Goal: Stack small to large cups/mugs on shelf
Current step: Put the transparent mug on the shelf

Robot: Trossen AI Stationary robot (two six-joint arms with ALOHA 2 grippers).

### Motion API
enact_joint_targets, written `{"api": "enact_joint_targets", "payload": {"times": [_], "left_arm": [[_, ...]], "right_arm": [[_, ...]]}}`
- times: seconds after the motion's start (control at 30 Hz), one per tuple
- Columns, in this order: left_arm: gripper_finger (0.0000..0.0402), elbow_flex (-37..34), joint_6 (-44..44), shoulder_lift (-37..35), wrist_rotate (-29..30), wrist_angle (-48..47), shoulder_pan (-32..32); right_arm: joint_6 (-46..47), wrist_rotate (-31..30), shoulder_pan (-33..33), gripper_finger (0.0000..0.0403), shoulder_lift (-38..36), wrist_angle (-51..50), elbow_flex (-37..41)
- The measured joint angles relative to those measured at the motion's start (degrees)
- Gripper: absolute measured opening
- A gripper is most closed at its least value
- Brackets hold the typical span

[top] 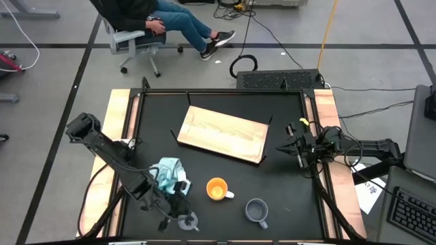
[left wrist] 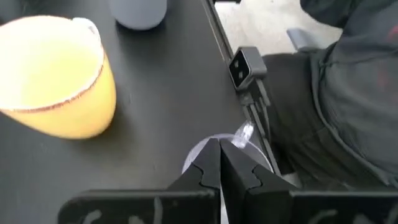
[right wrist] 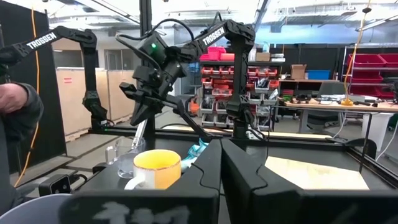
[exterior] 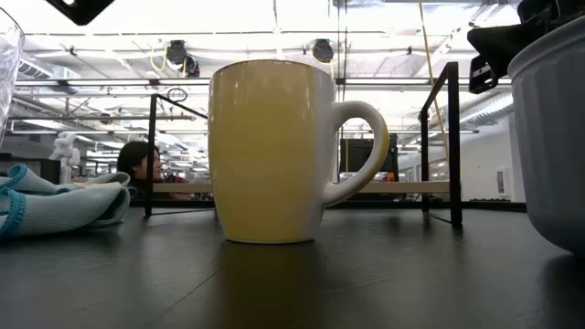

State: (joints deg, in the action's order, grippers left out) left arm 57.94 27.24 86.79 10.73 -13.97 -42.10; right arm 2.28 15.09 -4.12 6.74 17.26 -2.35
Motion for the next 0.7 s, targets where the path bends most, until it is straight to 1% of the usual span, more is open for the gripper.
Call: {"api": "enact_joint_targets", "payload": {"times": [0.1,0.27,0.37,0.5,0.7], "left_arm": [[0.0,0.8,0.5,0.1,-1.1,-1.2,0.1],[0.0,1.2,1.1,0.1,-6.0,-1.4,0.1],[0.0,1.2,2.2,0.1,-8.2,-3.4,0.0],[0.0,1.2,4.4,0.3,-7.6,-6.2,0.3],[0.0002,1.2,3.9,0.3,-7.5,-5.5,0.4]], "right_arm": [[0.0,0.0,0.0,0.0,0.0,0.0,0.0],[0.0,0.0,0.0,0.0,0.0,0.0,0.0],[0.0,0.0,0.0,0.0,0.0,0.0,0.0],[0.0,0.0,0.0,0.0,0.0,0.0,0.0],[0.0,0.0,0.0,0.0,0.0,0.0,0.0]]}}
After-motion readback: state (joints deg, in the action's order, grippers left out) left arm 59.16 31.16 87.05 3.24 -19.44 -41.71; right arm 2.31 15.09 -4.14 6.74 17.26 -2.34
